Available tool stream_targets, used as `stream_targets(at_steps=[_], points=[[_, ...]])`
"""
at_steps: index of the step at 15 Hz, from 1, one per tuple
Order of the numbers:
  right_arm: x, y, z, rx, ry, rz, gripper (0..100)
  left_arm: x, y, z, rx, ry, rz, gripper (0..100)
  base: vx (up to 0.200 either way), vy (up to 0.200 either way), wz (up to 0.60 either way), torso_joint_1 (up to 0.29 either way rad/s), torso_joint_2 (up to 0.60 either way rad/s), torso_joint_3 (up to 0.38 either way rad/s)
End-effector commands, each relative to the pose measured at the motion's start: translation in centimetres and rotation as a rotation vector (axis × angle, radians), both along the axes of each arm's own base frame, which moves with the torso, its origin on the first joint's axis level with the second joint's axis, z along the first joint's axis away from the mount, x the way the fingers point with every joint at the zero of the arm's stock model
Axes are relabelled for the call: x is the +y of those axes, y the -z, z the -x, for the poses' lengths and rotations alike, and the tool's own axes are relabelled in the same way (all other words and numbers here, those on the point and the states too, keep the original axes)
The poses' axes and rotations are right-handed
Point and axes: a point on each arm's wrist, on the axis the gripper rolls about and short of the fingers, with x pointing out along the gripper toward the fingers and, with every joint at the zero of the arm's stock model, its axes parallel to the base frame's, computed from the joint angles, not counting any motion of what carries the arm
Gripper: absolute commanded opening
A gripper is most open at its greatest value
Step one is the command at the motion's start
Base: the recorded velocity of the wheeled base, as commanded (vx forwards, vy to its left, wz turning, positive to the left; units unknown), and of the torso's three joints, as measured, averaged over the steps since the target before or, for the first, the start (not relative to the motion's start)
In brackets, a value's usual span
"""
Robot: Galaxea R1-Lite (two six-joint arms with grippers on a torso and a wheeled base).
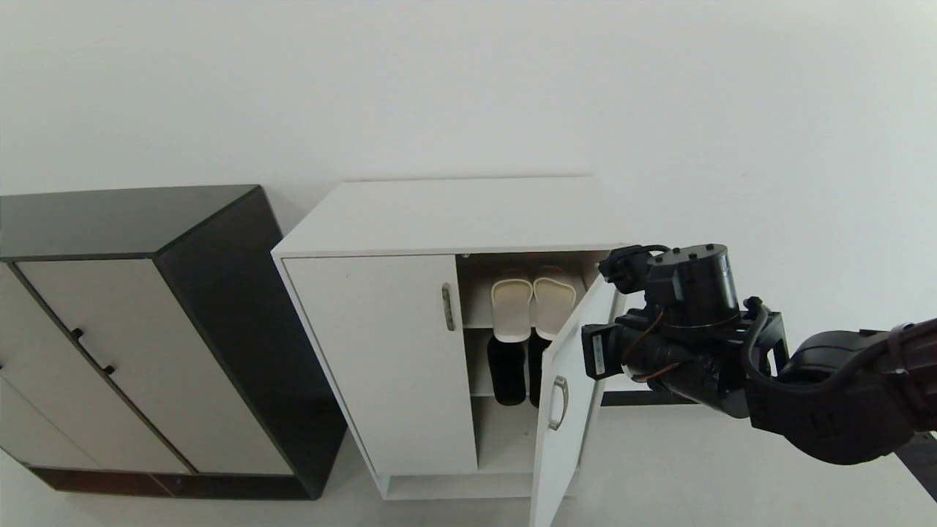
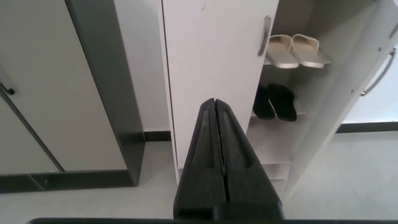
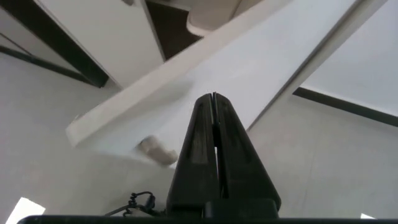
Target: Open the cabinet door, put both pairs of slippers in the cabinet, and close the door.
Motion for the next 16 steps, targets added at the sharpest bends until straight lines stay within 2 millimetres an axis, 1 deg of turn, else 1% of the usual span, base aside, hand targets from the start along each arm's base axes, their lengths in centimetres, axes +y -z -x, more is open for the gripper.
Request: stream_targets(at_steps=[1,5,7,9,12,15,16], points=[[0.0,-0.1,0.1,-0.001,-0.003,-0.001,0,0.0,0.0,0.0,0.0,0.0,0.001,0,0.0,0.0,0.0,0.0,0.0,0.0],[0.2,0.3,-0.2,0.005,-0.004,0.001,0,0.0,0.0,0.0,0.0,0.0,0.001,0,0.0,0.0,0.0,0.0,0.0,0.0],[0.5,0.8,-0.6,-0.005,-0.007,-0.008,0,0.0,0.0,0.0,0.0,-0.002,0.001,0,0.0,0.0,0.0,0.0,0.0,0.0],[1.1,1.7,-1.2,-0.01,-0.008,-0.014,0,0.0,0.0,0.0,0.0,0.0,0.001,0,0.0,0.0,0.0,0.0,0.0,0.0],[2.1,3.1,-2.4,-0.028,-0.009,-0.032,0,0.0,0.0,0.0,0.0,-0.002,0.001,0,0.0,0.0,0.0,0.0,0.0,0.0],[2.7,4.1,-5.2,-0.081,0.024,-0.081,0,0.0,0.0,0.0,0.0,-0.002,0.001,0,0.0,0.0,0.0,0.0,0.0,0.0],[2.6,4.1,-5.6,-0.089,0.03,-0.087,0,0.0,0.0,0.0,0.0,-0.002,0.001,0,0.0,0.0,0.0,0.0,0.0,0.0]])
